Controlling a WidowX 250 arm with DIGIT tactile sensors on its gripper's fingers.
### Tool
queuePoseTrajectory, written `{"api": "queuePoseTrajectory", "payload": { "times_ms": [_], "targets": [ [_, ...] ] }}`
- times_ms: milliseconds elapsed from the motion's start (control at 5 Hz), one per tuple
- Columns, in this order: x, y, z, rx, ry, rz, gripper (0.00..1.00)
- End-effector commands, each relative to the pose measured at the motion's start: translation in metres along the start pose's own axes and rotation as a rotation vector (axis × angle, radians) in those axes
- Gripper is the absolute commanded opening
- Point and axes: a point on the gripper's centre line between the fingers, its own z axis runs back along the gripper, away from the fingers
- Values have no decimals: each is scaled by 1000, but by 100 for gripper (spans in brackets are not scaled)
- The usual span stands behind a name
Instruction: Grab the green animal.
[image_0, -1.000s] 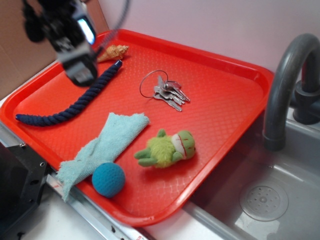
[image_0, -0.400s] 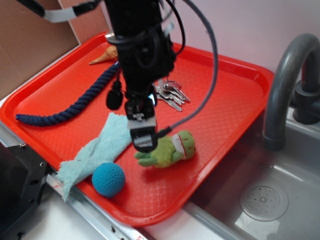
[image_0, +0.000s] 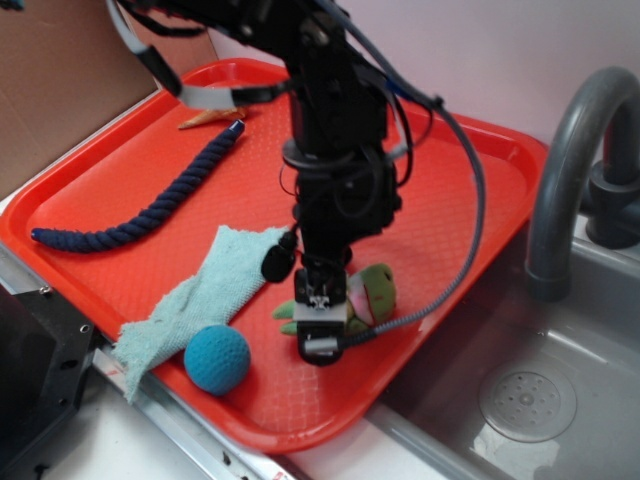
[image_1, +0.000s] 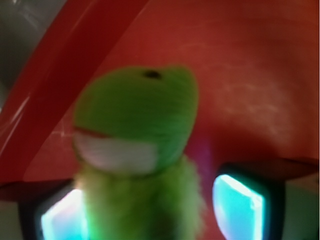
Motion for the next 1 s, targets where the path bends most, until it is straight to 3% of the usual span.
{"api": "queuePoseTrajectory", "payload": {
  "times_ms": [0, 400, 600, 800],
  "targets": [
    [3, -16, -20, 47, 39, -84, 0],
    [2, -21, -25, 83, 64, -87, 0],
    [-20, -9, 23, 218, 16, 105, 0],
    [-53, 14, 71, 202, -167, 257, 0]
  ]
}}
